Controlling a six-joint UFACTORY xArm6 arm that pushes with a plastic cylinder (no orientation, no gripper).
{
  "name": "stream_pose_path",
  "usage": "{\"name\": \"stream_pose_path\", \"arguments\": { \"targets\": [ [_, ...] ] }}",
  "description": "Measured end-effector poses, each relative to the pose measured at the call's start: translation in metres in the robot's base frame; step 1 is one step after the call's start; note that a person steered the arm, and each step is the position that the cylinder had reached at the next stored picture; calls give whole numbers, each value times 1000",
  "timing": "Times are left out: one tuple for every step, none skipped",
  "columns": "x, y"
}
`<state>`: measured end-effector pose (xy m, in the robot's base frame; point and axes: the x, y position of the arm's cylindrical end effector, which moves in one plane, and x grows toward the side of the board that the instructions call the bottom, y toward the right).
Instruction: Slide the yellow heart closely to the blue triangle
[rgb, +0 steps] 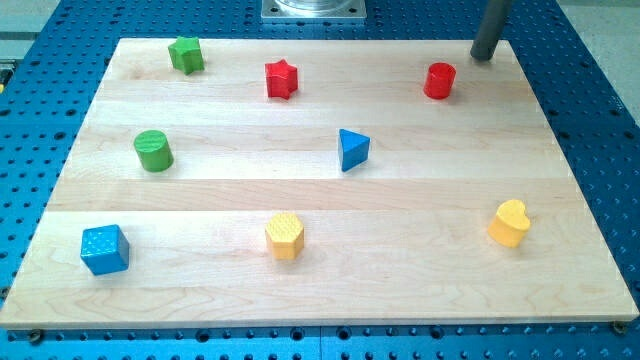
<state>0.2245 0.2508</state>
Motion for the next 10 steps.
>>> {"name": "stream_pose_path", "arguments": {
  "targets": [
    [56, 38],
    [126, 56],
    [192, 50],
    [277, 55],
    [326, 15],
    [319, -63],
    [293, -95],
    [263, -109],
    [218, -120],
    [229, -126]
  ]
}}
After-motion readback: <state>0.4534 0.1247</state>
